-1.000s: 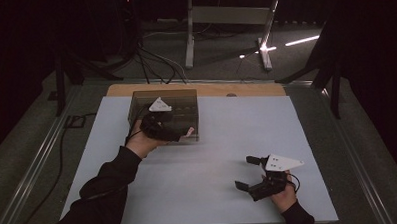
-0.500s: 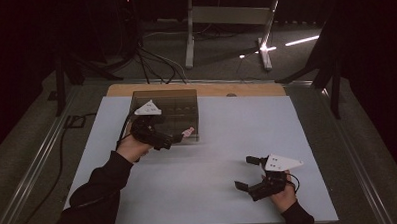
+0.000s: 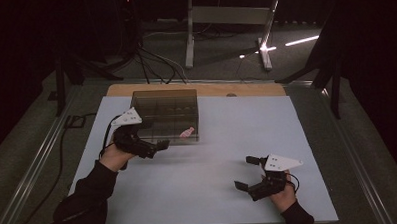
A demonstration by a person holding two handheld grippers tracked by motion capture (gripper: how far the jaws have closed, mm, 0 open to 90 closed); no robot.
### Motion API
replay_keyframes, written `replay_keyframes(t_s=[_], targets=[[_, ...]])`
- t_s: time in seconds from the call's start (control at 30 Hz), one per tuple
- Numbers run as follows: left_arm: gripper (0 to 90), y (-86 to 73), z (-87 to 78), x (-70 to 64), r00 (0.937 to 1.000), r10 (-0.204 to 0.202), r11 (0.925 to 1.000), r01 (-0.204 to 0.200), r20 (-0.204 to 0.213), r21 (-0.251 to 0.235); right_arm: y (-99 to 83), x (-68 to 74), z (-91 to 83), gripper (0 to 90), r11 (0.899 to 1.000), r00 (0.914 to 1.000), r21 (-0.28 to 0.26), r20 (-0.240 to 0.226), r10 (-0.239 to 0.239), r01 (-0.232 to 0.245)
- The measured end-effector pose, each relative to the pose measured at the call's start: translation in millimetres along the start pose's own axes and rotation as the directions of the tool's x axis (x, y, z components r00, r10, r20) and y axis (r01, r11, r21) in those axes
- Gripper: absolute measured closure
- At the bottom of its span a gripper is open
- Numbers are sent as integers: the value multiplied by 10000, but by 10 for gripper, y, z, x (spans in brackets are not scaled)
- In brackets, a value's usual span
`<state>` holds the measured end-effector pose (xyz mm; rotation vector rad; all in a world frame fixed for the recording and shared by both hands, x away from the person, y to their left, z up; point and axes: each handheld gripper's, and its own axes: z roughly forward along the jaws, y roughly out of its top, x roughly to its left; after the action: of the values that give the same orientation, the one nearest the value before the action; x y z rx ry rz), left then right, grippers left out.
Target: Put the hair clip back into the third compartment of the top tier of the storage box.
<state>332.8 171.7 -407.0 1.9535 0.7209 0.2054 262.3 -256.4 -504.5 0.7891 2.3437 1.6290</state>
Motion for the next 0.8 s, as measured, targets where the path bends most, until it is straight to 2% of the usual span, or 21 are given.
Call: replay_keyframes(t_s=[0.23,0.3,0.43,0.6,0.8], targets=[[5,-135,-136,-46,9997,141,9999,-143,-185,-79,0,6,3,0,10000,10000,23,-7,-36,36],[5,-180,-188,-49,9998,27,9999,-30,-173,-156,3,1,0,0,10000,10000,-6,-1,21,-21],[5,-268,-282,-74,9995,53,9997,-61,-327,-248,2,3,3,0,10000,10000,11,9,9,-9],[5,-380,-356,-113,9996,148,9996,-154,-258,-227,0,-2,9,0,10000,10000,22,13,19,-19],[5,-550,-390,-140,9997,63,9995,-70,-243,-307,0,-1,6,0,10000,10000,27,22,19,-19]])
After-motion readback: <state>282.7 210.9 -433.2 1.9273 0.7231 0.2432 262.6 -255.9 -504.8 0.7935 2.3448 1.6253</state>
